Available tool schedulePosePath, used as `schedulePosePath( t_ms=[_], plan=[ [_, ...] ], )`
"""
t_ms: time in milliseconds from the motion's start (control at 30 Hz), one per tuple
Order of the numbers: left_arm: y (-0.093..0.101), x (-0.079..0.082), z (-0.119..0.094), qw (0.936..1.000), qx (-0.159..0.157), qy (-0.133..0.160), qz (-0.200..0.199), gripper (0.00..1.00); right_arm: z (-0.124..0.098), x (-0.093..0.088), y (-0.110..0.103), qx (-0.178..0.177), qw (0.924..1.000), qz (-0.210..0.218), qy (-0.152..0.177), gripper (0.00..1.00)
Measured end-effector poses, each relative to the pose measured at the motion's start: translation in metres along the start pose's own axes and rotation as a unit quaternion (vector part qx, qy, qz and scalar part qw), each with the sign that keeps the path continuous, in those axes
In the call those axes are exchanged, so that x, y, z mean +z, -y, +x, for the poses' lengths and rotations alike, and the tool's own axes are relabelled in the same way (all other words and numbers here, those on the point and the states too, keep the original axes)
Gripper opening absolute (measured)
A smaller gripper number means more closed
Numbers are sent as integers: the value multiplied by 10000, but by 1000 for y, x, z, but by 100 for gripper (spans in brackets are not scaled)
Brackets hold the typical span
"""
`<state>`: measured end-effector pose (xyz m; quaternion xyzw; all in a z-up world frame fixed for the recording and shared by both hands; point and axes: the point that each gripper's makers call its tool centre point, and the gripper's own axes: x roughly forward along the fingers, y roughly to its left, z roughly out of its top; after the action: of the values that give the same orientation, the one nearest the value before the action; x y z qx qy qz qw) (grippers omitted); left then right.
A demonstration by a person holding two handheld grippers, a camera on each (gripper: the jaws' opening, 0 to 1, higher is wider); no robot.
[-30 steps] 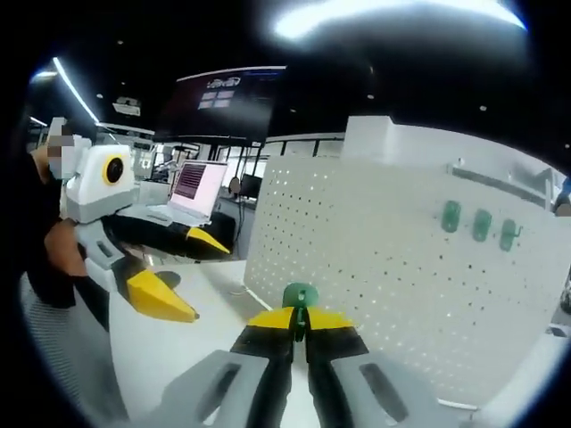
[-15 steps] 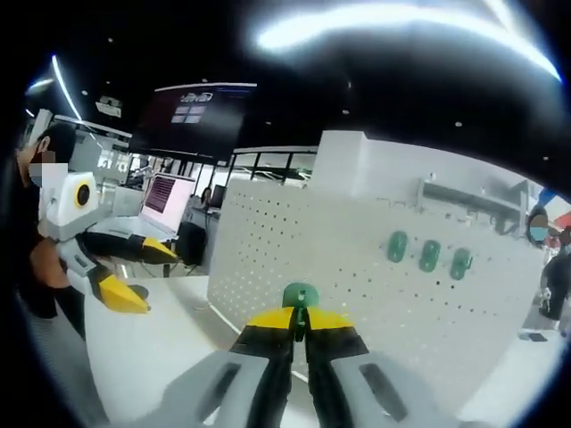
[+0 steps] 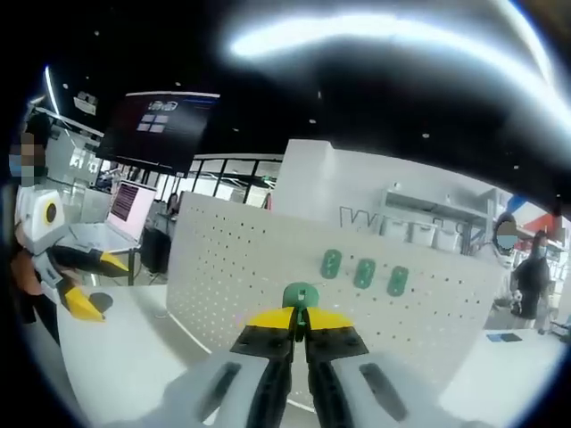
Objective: Insert the hook assembly into the mounting plate slot until the hook locks in place.
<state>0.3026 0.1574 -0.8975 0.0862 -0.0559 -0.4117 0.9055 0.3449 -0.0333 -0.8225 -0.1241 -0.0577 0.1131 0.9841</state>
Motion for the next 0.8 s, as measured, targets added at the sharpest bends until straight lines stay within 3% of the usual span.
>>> schedulePosePath(
  t_ms=[200,500,800],
  plan=[
    [2,1,1,10000,-41,16,13,53,-1,14,30,-360,9993,-73,118,2],
    [-4,2,-1,10000,54,34,-6,54,5,20,80,-910,9956,-189,139,2],
    [-3,-6,1,9999,41,-108,50,53,25,11,122,-1323,9911,-1,148,2]
  ],
)
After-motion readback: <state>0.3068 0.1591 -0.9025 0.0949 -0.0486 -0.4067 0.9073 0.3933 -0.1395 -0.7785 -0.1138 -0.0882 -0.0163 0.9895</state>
